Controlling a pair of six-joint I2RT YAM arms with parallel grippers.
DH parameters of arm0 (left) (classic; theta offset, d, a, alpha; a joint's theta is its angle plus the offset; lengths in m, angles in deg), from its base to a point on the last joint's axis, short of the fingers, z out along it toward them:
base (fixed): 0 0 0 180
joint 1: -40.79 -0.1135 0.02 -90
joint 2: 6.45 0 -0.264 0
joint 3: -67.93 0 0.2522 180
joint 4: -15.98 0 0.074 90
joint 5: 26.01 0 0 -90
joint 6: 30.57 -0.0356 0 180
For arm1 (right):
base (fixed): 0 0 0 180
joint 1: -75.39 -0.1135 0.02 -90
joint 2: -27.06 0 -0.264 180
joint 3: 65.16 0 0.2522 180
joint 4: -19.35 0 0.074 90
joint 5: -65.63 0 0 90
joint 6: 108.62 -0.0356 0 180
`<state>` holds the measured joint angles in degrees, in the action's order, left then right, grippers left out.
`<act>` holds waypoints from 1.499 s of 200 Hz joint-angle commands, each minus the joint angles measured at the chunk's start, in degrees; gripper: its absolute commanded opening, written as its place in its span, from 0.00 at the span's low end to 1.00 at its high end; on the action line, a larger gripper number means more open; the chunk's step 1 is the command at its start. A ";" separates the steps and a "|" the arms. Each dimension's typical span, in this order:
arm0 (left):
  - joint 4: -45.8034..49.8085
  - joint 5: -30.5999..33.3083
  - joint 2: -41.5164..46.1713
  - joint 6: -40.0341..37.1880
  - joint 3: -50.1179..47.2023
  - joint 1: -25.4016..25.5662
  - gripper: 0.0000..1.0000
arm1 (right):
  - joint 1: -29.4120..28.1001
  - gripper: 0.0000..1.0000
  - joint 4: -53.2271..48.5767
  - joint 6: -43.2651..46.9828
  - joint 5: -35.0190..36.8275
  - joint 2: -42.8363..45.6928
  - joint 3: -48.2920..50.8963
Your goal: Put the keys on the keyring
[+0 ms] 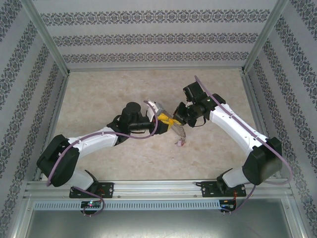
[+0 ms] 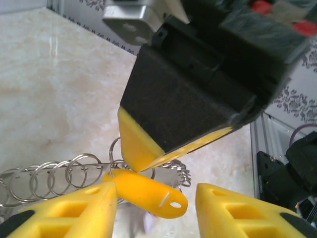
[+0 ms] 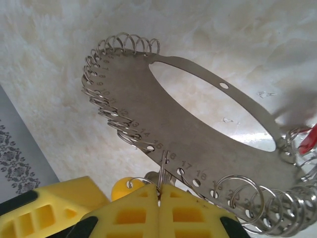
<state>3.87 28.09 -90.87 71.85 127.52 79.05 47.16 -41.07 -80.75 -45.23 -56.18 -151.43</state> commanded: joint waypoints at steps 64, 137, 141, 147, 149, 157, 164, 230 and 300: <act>-7.84 -1.28 -4.70 21.39 -1.76 0.50 0.46 | -0.52 0.00 6.25 -3.65 0.34 0.71 1.76; -11.82 -1.57 -7.82 26.91 -2.88 0.59 0.26 | -0.24 0.00 9.48 -6.78 -1.15 0.89 2.37; -11.40 -0.99 -7.85 26.78 -2.87 0.59 0.25 | -0.25 0.00 9.48 -6.86 -1.32 0.88 2.37; -10.50 -0.17 -7.77 26.47 -2.87 0.59 0.22 | -0.19 0.00 9.50 -7.01 -1.69 0.82 2.37; -10.12 0.10 -7.73 26.26 -2.83 0.54 0.21 | -0.17 0.00 9.55 -7.08 -1.81 0.85 2.44; -8.70 1.23 -7.55 25.49 -2.73 0.54 0.19 | -0.09 0.00 9.56 -7.14 -2.37 0.93 2.54; -7.94 2.05 -7.38 24.89 -2.69 0.41 0.18 | -0.01 0.00 9.43 -7.22 -2.93 1.02 2.63; 1.75 6.43 -6.24 16.34 -0.99 -1.07 0.00 | 1.36 0.00 10.27 -10.44 -10.77 2.47 5.53; 9.02 9.90 -6.04 7.39 -2.29 -2.03 0.00 | 3.33 0.00 14.07 -14.63 -14.32 3.99 7.95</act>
<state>5.62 33.21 -97.34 84.38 125.24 78.41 49.20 -29.83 -92.18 -55.92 -54.96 -144.55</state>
